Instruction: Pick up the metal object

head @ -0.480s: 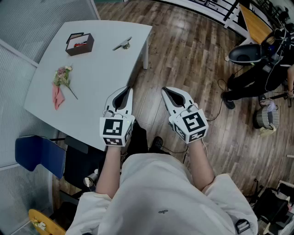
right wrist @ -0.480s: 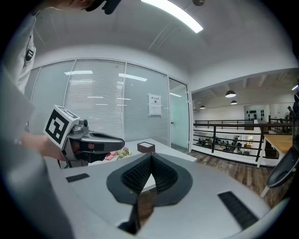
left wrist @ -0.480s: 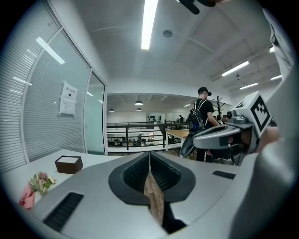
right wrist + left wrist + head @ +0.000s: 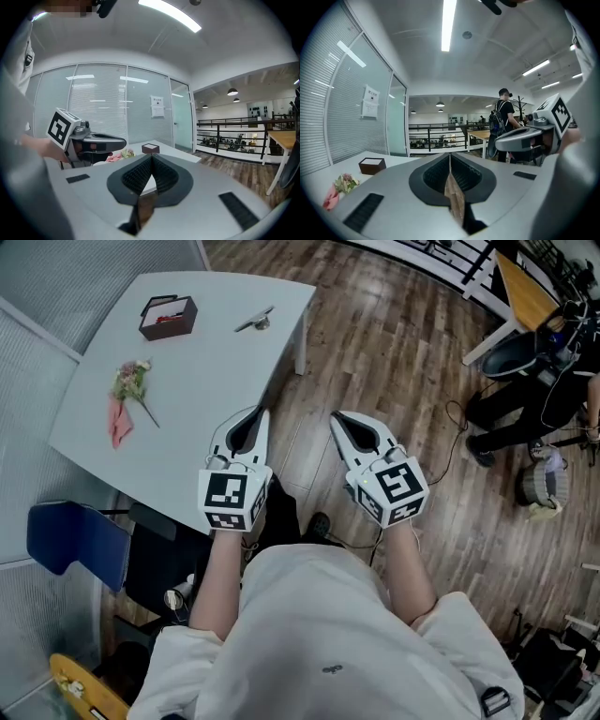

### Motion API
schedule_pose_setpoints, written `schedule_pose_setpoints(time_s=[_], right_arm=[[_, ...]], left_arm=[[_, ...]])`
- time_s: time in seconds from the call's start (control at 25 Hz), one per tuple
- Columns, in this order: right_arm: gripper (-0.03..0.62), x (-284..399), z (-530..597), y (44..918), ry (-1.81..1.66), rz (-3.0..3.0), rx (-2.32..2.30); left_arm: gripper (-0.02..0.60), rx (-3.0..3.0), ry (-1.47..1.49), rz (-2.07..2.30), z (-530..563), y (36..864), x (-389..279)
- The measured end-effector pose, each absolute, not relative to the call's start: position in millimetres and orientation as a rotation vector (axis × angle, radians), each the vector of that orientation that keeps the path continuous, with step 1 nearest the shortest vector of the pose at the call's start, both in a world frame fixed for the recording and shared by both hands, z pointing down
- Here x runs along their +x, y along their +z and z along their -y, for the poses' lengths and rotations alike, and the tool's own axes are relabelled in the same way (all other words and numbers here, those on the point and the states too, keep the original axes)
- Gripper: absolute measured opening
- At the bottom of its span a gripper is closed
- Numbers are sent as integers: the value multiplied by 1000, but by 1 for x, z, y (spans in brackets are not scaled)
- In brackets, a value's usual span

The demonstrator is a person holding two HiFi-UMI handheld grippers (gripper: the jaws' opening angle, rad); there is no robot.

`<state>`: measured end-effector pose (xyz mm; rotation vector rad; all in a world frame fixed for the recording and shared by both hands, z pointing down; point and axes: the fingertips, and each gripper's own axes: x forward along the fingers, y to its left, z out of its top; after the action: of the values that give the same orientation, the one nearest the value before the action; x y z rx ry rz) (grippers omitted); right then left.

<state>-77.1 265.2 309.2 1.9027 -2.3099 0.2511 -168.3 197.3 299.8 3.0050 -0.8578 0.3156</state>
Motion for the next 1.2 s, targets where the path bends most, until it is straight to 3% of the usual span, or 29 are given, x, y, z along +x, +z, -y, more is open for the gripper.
schedule_pose_setpoints(time_s=[1.2], right_arm=[[8,-49,-255,322,280,2334,1855]], left_arm=[[28,2994,344,814,-194,315,-125]])
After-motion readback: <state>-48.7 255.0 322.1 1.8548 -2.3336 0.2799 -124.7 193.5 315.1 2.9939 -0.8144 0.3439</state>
